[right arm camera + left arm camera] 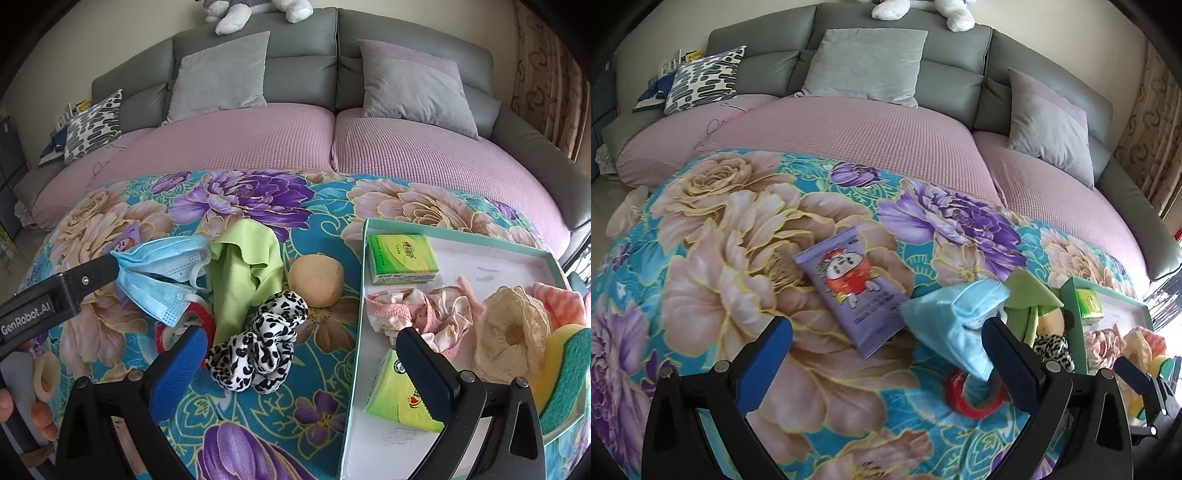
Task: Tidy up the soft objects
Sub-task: 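Move both grippers back toward the remaining pile on the bed, then grasp the blue face mask with the left gripper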
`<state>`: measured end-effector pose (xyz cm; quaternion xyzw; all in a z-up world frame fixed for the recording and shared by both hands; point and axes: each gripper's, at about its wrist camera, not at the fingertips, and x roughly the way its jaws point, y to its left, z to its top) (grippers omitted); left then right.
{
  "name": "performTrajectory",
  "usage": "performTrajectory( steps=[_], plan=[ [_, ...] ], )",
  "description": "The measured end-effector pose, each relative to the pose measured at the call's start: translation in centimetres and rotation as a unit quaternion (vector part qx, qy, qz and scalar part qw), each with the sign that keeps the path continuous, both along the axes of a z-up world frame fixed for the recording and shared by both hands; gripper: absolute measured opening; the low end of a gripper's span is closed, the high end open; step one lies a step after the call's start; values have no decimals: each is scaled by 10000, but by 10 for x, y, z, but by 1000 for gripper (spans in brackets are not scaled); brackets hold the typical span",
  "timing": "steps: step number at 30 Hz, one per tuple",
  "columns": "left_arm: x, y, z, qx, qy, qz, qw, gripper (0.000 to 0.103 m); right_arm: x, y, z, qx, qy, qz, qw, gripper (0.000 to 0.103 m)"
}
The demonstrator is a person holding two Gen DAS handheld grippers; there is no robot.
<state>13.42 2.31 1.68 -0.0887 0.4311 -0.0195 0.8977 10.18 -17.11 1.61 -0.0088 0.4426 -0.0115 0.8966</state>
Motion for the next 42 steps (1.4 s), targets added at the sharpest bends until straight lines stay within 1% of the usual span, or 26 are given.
performTrajectory(
  steps=[3, 5, 6, 7, 9, 11, 12, 13, 14, 16, 19, 20, 24, 31, 36, 42],
  plan=[
    [7, -4, -6, -111, 71, -66, 9999, 100, 3, -1, -2, -20, 40, 4, 10000, 103],
    [12, -9, -10, -136, 123, -134, 9997, 89, 5, 0, -4, -58, 72, 10, 10000, 103],
    [14, -11, -12, -150, 152, -170, 9996, 81, 5, 0, -4, -72, 80, 13, 9999, 103],
    [16, -13, -14, -169, 194, -209, 9995, 76, 6, 0, -5, -78, 88, 19, 9999, 103],
    [20, -17, -18, -249, 215, -282, 9991, 75, 7, 1, -6, -78, 115, 49, 9999, 103],
    [22, -19, -20, -344, 201, -322, 9987, 68, 7, 1, -7, -97, 129, 60, 9999, 103],
    [23, -21, -22, -371, 229, -352, 9984, 60, 7, 1, -8, -105, 138, 60, 9998, 103],
    [24, -22, -24, -380, 259, -368, 9983, 55, 7, 1, -8, -101, 142, 59, 9998, 103],
    [25, -23, -27, -376, 301, -377, 9981, 54, 7, 1, -8, -96, 145, 61, 9998, 103],
    [26, -24, -29, -377, 325, -385, 9980, 47, 7, 1, -8, -93, 143, 64, 9998, 103],
    [27, -24, -31, -403, 292, -357, 9981, 38, 7, 1, -8, -92, 156, 66, 9998, 103],
    [27, -24, -32, -387, 304, -365, 9981, 37, 7, 1, -8, -96, 159, 72, 9998, 103],
    [27, -26, -33, -329, 281, -400, 9983, 24, 6, -1, -8, -91, 171, 53, 9998, 103],
    [26, -27, -31, -320, 210, -383, 9985, 15, 6, -1, -7, -86, 187, 44, 9998, 103],
    [24, -26, -25, -334, 69, -360, 9988, 11, 5, -1, -7, -84, 180, 50, 9998, 103],
    [20, -29, -19, -293, -36, -367, 9989, 9, 2, -1, -4, -78, 154, 46, 9998, 103]
  ],
)
